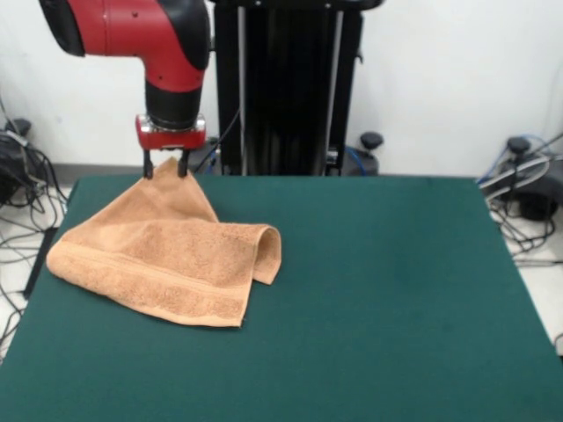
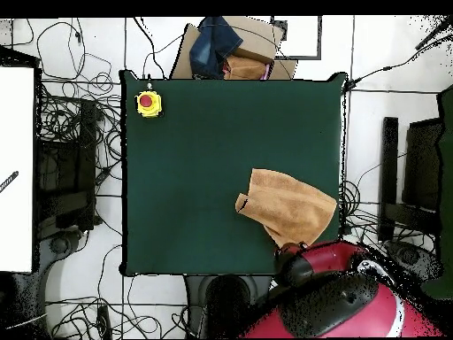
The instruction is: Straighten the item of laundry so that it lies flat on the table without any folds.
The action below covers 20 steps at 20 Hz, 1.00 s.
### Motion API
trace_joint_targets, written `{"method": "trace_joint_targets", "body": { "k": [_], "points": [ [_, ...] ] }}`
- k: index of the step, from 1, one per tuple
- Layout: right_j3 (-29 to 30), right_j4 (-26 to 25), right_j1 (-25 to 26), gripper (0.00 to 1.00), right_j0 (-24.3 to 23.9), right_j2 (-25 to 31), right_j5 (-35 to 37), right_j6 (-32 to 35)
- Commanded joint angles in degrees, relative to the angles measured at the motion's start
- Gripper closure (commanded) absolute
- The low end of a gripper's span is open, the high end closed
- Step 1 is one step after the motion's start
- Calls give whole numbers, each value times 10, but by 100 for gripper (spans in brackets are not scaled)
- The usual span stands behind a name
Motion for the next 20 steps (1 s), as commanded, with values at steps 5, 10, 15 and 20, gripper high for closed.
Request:
{"method": "trace_joint_targets", "body": {
  "k": [5, 10, 15, 20],
  "points": [
    [-64, -21, 45, 0, 41, -23, -59, 65],
    [-69, -16, 54, 0, 46, -33, -79, 63],
    [-80, -7, 64, 0, 56, -42, -87, 64],
    [-79, -3, 62, 0, 53, -40, -84, 59]
  ]
}}
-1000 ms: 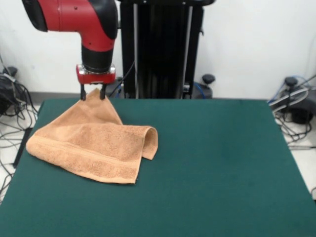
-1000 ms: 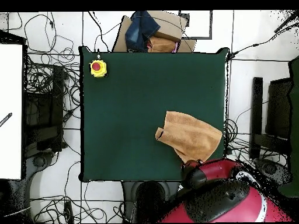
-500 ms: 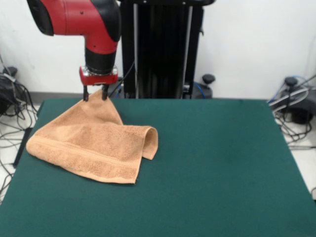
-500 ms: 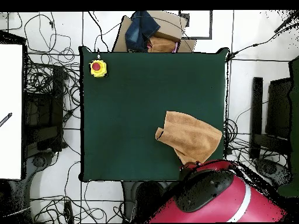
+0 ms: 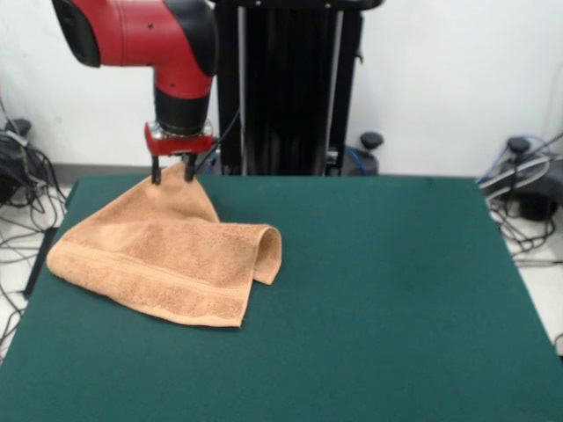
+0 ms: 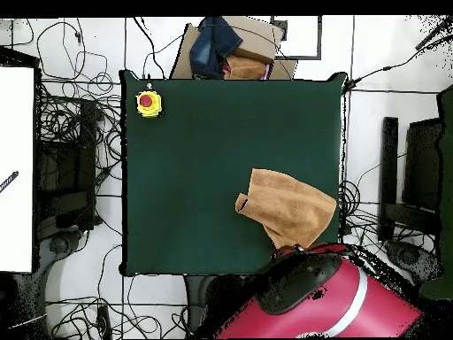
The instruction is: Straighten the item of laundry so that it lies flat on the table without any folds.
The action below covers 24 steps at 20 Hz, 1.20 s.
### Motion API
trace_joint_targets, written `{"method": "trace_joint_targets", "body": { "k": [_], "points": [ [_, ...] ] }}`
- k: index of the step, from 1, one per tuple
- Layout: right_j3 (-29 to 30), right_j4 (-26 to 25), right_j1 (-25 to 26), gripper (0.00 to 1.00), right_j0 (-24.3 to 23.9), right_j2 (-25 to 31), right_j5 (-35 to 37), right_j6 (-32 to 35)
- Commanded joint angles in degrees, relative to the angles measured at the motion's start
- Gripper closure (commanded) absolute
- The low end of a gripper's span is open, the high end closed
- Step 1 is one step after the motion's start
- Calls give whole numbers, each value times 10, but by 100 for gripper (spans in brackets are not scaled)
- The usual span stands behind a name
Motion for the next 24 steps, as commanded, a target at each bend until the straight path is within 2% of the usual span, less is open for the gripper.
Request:
{"method": "trace_joint_targets", "body": {
  "k": [1, 12, 24],
  "points": [
    [-59, 2, 17, 0, 11, 5, -19, 57],
    [-73, 4, 33, 0, 9, 5, -24, 58],
    [-84, 12, 52, 0, 30, -18, -76, 78]
  ]
}}
